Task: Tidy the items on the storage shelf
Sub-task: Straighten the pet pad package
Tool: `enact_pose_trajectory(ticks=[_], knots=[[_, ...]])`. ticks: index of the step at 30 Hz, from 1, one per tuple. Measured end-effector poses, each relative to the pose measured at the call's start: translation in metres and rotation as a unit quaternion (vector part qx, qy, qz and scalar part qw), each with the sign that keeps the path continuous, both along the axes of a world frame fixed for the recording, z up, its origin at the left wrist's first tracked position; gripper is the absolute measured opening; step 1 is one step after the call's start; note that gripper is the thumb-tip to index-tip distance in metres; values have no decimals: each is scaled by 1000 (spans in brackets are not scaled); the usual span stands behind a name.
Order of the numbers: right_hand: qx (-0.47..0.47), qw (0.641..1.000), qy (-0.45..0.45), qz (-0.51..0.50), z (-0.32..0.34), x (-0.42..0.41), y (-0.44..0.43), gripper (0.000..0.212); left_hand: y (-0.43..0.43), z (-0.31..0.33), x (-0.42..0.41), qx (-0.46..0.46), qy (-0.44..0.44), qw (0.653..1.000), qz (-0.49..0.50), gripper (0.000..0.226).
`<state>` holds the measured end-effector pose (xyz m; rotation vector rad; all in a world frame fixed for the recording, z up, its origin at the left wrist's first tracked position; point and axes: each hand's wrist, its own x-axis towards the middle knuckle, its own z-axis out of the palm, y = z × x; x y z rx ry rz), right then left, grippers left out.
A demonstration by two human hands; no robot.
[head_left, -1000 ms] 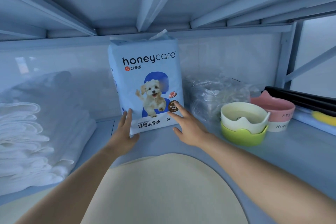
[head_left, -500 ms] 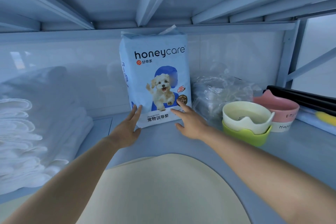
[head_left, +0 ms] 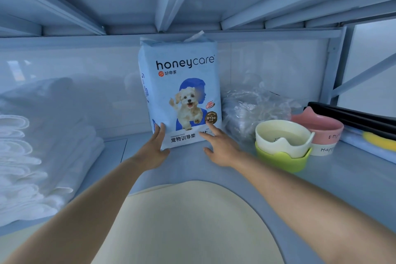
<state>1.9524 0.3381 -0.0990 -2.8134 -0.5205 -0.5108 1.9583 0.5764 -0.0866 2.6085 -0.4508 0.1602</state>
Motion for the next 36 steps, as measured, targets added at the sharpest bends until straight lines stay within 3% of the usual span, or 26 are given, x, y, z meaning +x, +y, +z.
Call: enact_pose_trajectory(ticks=[6,10,14,19,24,36], knots=[[5,999,35,-6,-1,8,-2,55,6,8,7,23,-9,1000,2,79],[26,999,44,1,-2,9,-2,51,9,3,-9,166,-147,974,49,75],[39,999,25,6,-5,10,-3,47,-8,-6,-19,249,-219,942,-39,59],[40,999,27,2,-4,14,-3,47,-19,-2,-8,288,-169,942,-34,55],[-46,997,66,3,-2,16,-11,51,-20,-4,-4,367,-140,920,5,57],[-38,992,121,-16,1,13,-7,51,-19,-1,7,350,-86,933,20,56]])
